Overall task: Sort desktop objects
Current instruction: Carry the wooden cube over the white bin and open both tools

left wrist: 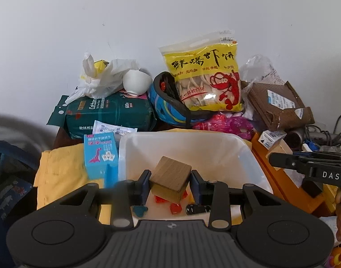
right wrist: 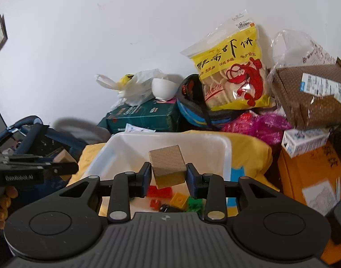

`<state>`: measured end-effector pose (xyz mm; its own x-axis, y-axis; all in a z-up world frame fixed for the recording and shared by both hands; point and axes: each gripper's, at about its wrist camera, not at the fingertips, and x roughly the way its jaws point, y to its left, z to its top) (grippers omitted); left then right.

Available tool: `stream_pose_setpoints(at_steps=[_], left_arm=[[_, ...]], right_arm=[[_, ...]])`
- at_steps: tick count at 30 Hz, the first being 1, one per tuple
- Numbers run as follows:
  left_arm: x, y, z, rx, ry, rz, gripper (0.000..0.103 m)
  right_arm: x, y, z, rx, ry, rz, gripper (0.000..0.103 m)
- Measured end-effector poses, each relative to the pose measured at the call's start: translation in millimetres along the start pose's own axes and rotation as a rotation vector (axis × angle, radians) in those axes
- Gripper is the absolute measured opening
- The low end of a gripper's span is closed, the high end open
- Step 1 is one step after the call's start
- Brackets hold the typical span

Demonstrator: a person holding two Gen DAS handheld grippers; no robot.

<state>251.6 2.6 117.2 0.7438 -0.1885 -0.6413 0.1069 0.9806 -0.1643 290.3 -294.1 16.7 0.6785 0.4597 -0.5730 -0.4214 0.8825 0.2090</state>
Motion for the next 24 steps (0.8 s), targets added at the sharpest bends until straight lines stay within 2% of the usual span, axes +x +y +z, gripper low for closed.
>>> stream_pose_setpoints(at_steps=[10, 20, 21, 22, 24], left_arm=[[29.3, -5.8, 15.3, 0.009, 0.064, 0.018, 0.041], [43.4, -7.9, 18.9, 0.011, 0.083, 0.04, 0.041], [44.9, -7.7, 19.0, 0.003, 0.081, 0.044, 0.045], [47.0, -6.9, 18.7, -0.005, 0.088, 0.041, 0.055], [50.1, -4.6, 17.1, -0.019, 0.103, 0.034, 0.056]], right_arm=[[36.2, -6.4, 15.6, -0.001, 0.107, -0.046, 0.037], [54.9, -8.5, 14.3, -0.014, 0.154, -0.062, 0.037], [57.0, -8.5, 14.2, -0.016, 0.158, -0.067, 0.037], [58.5, -8.4, 13.8, -0.016, 0.162, -0.072, 0.038], [60.6, -8.9, 13.1, -0.009, 0.166, -0.078, 0.043]])
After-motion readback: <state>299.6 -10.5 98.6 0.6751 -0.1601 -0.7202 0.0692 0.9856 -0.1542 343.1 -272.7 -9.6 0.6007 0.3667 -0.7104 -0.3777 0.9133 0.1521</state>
